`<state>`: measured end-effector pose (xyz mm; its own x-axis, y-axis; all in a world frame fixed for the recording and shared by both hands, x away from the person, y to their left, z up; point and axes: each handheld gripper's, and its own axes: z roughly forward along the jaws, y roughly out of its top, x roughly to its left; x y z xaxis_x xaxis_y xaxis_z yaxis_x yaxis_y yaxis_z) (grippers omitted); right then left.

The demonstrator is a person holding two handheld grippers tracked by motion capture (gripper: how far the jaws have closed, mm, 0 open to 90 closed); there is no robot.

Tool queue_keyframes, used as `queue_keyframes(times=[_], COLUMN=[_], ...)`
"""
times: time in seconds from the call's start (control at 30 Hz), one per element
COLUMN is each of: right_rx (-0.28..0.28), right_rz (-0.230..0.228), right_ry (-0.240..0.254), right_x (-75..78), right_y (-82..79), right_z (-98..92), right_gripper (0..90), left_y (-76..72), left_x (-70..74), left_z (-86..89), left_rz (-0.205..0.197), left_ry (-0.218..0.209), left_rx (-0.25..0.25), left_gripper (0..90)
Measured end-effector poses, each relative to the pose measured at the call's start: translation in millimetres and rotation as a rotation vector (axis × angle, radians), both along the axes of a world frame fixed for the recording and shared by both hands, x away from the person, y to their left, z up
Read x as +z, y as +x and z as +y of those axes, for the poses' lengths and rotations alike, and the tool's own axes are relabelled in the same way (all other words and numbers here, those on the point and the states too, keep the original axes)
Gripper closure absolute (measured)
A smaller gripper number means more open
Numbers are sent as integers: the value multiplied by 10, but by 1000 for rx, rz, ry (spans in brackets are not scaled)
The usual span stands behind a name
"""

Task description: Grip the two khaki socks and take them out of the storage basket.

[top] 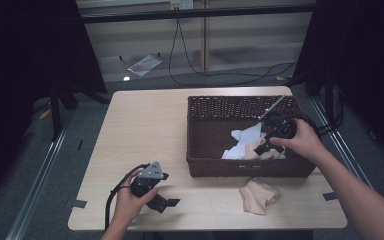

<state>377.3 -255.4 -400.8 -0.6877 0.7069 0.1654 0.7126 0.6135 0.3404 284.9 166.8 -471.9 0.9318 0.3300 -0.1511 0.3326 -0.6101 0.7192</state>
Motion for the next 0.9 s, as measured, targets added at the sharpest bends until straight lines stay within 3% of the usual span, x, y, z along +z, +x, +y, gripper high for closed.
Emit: queue_keyframes(times=[0.43, 0.9], right_rx=[3, 39], right_rz=[9, 22], right_ry=[-40, -55], right_x=[-195, -287], right_y=[146, 151], right_z=[-34, -44], right_gripper=[191, 204], left_y=[-15, -11], left_x=[-8, -5], left_z=[34, 46], left_rz=[2, -1], left_ry=[-3, -2], left_rx=[10, 14], left_gripper=[35, 36])
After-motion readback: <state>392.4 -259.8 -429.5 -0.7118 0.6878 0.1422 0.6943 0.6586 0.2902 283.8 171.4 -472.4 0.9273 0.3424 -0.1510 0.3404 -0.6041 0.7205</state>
